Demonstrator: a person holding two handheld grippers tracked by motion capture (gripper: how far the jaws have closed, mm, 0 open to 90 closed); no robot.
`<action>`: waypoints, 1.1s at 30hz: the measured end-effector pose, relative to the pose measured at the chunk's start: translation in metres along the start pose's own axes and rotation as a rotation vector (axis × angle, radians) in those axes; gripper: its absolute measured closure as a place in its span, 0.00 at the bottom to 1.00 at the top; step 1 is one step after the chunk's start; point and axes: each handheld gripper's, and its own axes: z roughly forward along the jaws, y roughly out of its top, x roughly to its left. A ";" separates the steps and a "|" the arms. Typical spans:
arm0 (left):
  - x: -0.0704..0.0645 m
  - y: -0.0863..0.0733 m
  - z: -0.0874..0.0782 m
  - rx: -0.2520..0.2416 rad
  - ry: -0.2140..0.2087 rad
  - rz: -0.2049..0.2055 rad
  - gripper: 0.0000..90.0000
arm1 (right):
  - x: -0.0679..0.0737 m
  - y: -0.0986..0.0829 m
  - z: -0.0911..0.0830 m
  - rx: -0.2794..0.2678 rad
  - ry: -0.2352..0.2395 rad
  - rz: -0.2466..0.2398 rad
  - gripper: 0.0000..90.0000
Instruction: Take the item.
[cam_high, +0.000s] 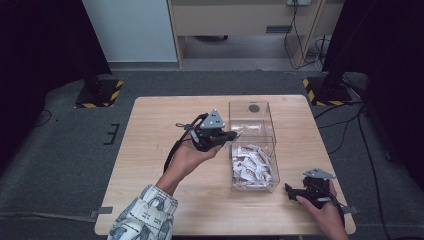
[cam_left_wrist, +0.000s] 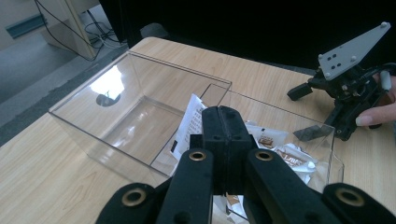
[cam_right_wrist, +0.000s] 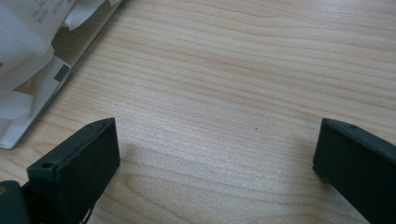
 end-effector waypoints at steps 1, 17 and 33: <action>0.000 0.000 -0.001 -0.002 0.002 0.002 1.00 | 0.000 0.000 0.000 0.000 0.000 0.000 0.01; 0.012 -0.011 -0.016 -0.010 0.029 -0.018 1.00 | 0.000 0.000 0.000 0.000 0.000 0.000 0.01; 0.032 -0.029 -0.018 0.030 0.070 -0.040 1.00 | 0.000 0.000 0.000 0.000 0.000 0.000 0.01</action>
